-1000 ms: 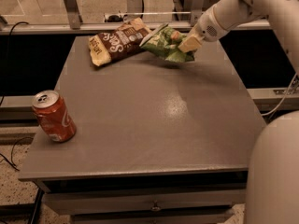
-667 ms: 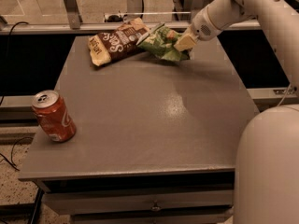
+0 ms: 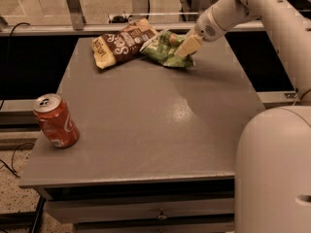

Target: Move green jalapeno chip bag near brown chip bag

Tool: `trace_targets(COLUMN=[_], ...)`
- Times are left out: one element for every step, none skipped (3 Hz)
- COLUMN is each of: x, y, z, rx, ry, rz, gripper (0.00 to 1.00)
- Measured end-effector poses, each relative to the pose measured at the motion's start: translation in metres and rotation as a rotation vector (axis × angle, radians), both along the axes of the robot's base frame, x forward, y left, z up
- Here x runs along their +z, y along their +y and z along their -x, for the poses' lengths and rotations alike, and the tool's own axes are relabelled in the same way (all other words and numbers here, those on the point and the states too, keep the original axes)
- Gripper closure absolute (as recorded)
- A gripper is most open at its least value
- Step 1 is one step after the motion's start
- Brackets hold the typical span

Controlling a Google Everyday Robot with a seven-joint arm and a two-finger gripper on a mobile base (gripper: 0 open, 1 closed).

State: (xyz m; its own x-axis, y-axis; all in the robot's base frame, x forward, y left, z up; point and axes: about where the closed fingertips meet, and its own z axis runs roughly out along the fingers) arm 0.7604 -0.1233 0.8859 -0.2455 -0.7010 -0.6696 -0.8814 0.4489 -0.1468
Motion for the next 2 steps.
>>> trace_targets(x=[0.004, 0.02], y=[0.003, -0.014], z=[0.003, 0.022], rx=[0.017, 0.033], ry=[-0.005, -0.018], rz=[-0.005, -0.039], gripper=[0.0, 0.0])
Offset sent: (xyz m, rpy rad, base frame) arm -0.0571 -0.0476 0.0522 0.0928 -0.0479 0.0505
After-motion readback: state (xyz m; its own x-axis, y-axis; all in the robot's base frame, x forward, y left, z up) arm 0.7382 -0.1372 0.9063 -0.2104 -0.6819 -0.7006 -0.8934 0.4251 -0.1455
